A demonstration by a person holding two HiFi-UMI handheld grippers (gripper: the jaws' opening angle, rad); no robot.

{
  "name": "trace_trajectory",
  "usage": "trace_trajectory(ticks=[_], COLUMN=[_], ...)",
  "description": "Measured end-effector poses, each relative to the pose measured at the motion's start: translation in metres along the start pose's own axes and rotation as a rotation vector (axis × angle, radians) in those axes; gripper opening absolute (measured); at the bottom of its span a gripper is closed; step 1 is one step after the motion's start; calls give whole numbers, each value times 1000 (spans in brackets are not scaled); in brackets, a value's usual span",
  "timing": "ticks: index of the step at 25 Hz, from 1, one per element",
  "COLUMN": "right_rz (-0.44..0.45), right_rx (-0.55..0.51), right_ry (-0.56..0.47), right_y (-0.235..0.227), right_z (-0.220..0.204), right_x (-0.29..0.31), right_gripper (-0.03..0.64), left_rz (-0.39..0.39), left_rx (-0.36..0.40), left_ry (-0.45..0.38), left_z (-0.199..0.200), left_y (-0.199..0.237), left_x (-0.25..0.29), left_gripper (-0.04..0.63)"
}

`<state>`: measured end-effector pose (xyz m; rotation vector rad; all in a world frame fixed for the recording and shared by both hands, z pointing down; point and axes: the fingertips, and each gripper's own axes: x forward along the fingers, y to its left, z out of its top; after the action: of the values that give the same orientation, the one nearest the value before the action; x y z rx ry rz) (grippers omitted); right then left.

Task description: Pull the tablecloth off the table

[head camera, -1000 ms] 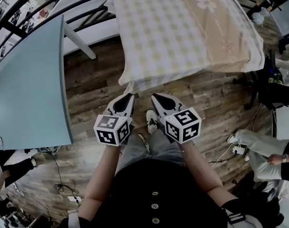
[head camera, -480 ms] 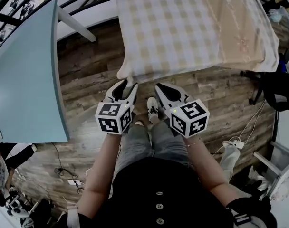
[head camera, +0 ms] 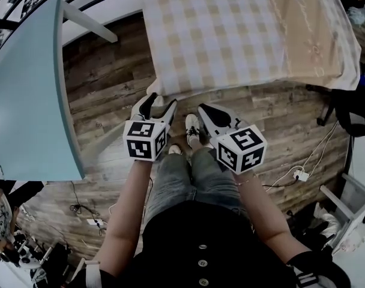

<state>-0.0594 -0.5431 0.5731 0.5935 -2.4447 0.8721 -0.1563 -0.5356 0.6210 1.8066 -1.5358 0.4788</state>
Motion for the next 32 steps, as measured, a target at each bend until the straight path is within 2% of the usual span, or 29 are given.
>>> trace_trajectory(ticks=[9, 10, 13, 24, 32], right_rz=[2, 2, 0, -11, -28], right_rx=[67, 73, 78, 94, 106], right_ry=[-22, -27, -34, -49, -76], right_y=[-8, -8, -9, -4, 15], right_z=[-7, -6, -4, -15, -18], right_x=[-6, -6, -7, -18, -30], right_gripper=[28, 28, 28, 28, 28], left_rz=[39, 36, 31, 8, -39], left_rx=[12, 21, 39, 22, 60], left_ry=[43, 55, 79, 65, 36], left_z=[-11, -12, -15, -14, -6], left_y=[6, 5, 4, 1, -11], left_x=[16, 17, 18, 10, -13], left_gripper=[250, 227, 101, 32, 18])
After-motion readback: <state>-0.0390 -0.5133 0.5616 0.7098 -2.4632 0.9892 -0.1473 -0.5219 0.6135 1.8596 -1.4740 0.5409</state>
